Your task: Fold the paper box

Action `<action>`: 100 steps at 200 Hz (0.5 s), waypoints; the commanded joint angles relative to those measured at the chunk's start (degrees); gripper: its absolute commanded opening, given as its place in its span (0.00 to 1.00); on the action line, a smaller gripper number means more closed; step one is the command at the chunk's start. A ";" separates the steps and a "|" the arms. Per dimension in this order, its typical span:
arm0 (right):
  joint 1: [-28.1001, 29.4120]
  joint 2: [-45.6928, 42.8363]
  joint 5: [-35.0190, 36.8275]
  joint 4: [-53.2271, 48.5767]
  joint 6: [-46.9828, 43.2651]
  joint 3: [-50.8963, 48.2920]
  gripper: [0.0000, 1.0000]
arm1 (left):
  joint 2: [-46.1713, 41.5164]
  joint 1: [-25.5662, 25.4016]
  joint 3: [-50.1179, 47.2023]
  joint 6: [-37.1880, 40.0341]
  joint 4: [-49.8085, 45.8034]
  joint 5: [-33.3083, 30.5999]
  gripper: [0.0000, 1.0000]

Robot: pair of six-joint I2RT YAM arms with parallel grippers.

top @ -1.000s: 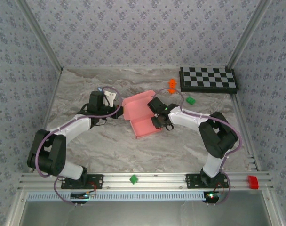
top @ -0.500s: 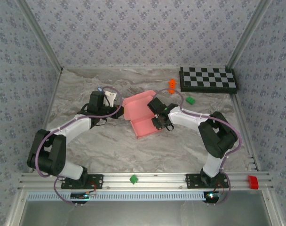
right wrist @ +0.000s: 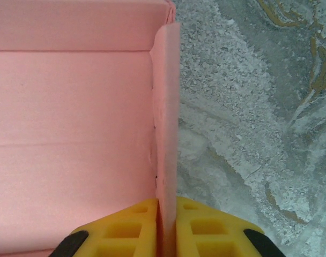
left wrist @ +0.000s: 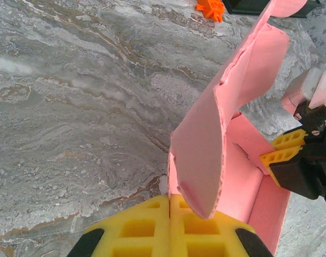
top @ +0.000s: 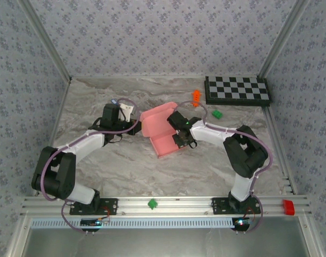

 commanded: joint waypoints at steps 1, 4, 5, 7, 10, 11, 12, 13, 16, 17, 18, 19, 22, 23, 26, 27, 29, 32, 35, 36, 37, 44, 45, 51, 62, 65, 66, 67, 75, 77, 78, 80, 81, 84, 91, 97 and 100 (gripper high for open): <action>0.54 1.36 2.60 -3.76 -0.88 1.34 0.14 | 0.38 -0.09 2.27 0.79 0.14 1.22 0.00; 0.51 1.40 2.60 -3.78 -0.95 1.43 0.14 | 0.45 -0.09 2.27 0.87 0.11 1.24 0.00; 0.53 1.47 2.64 -3.78 -0.97 1.46 0.14 | 0.46 -0.09 2.27 0.90 0.11 1.23 0.00; 0.55 1.50 2.68 -3.78 -0.97 1.49 0.14 | 0.47 -0.09 2.27 0.91 0.14 1.26 0.00; 0.55 1.64 2.80 -3.83 -0.92 1.46 0.14 | 0.52 -0.09 2.32 0.92 0.20 1.30 0.00; 0.55 1.63 2.83 -3.85 -0.91 1.44 0.14 | 0.54 -0.09 2.30 0.92 0.20 1.30 0.00; 0.55 1.68 2.85 -3.86 -1.00 1.43 0.14 | 0.51 -0.09 2.28 0.92 0.20 1.30 0.00; 0.55 1.74 2.90 -3.87 -1.00 1.42 0.14 | 0.53 -0.09 2.32 0.92 0.20 1.30 0.00; 0.62 1.80 3.01 -3.97 -1.03 1.50 0.14 | 0.55 -0.09 2.42 0.88 0.20 1.30 0.00; 0.63 1.85 3.07 -4.05 -1.05 1.50 0.14 | 0.51 -0.09 2.39 0.90 0.16 1.30 0.00; 0.64 1.87 3.14 -4.14 -1.02 1.50 0.14 | 0.49 -0.09 2.38 0.91 0.14 1.30 0.00; 0.64 1.93 3.22 -4.14 -1.05 1.55 0.14 | 0.53 -0.09 2.37 0.91 0.13 1.30 0.00; 0.64 2.00 3.37 -4.21 -1.08 1.65 0.14 | 0.61 -0.09 2.49 0.92 0.12 1.39 0.00; 0.68 2.08 3.43 -4.31 -1.08 1.66 0.14 | 0.61 -0.09 2.52 0.92 0.12 1.46 0.00; 0.72 2.19 3.54 -4.53 -1.22 1.73 0.14 | 0.65 -0.09 2.53 0.92 0.08 1.41 0.00; 0.73 2.22 3.60 -4.64 -1.20 1.75 0.14 | 0.65 -0.09 2.54 0.92 0.10 1.44 0.00; 0.75 2.31 3.77 -4.77 -1.24 1.85 0.14 | 0.61 -0.09 2.54 0.96 0.05 1.40 0.00; 0.85 2.45 3.94 -4.91 -1.30 1.92 0.14 | 0.68 -0.09 2.61 1.00 0.06 1.40 0.00; 0.90 2.55 4.13 -5.11 -1.39 1.93 0.14 | 0.69 -0.07 2.61 0.94 0.04 1.39 0.00; 0.90 2.57 4.20 -5.20 -1.41 1.94 0.14 | 0.67 -0.08 2.62 0.97 0.08 1.39 0.00; 0.90 2.63 4.32 -5.24 -1.42 1.89 0.14 | 0.65 -0.09 2.58 0.99 0.10 1.39 0.00; 1.05 2.84 4.66 -5.70 -1.43 1.94 0.14 | 0.72 -0.09 2.59 1.09 0.07 1.39 0.00; 1.06 2.85 4.68 -5.80 -1.43 1.94 0.14 | 0.73 -0.09 2.56 1.09 0.05 1.44 0.00; 1.12 3.00 4.86 -5.96 -1.63 1.88 0.14 | 0.74 -0.09 2.58 1.10 0.02 1.39 0.00; 1.17 3.19 5.28 -6.33 -1.74 1.88 0.14 | 0.74 -0.09 2.63 1.14 0.02 1.39 0.00; 1.13 3.25 5.36 -6.55 -1.80 1.93 0.14 | 0.76 -0.09 2.65 1.18 0.03 1.44 0.00; 1.15 3.28 5.39 -6.53 -1.88 1.89 0.14 | 0.75 -0.09 2.68 1.22 0.03 1.42 0.00; 1.16 3.29 5.40 -6.56 -1.88 1.92 0.14 | 0.74 -0.09 2.65 1.25 0.03 1.40 0.00; 1.24 3.58 5.68 -6.90 -1.97 1.89 0.14 | 0.81 -0.09 2.65 1.23 0.03 1.39 0.00; 1.25 3.57 5.83 -7.00 -2.07 1.86 0.14 | 0.82 -0.09 2.67 1.22 0.03 1.39 0.00; 1.21 3.61 5.89 -7.02 -2.06 1.86 0.14 | 0.82 -0.09 2.65 1.24 0.03 1.39 0.00; 1.24 3.64 5.97 -7.16 -2.05 1.90 0.14 | 0.82 -0.09 2.63 1.24 -0.02 1.46 0.00; 1.25 3.69 6.00 -7.23 -2.09 1.92 0.14 | 0.83 -0.09 2.63 1.26 -0.04 1.47 0.00; 1.20 3.80 6.21 -7.34 -2.12 1.90 0.14 | 0.75 -0.09 2.63 1.27 -0.09 1.40 0.00; 1.32 4.00 6.61 -7.68 -2.18 1.90 0.14 | 0.79 -0.09 2.71 1.27 -0.06 1.40 0.00; 1.49 4.24 7.09 -7.97 -2.30 3.77 0.14 | 0.75 -0.09 2.71 1.36 -0.16 1.39 0.00; 1.50 4.31 7.30 -8.16 -2.24 3.93 0.14 | 0.74 -0.09 2.78 1.44 -0.15 1.42 0.00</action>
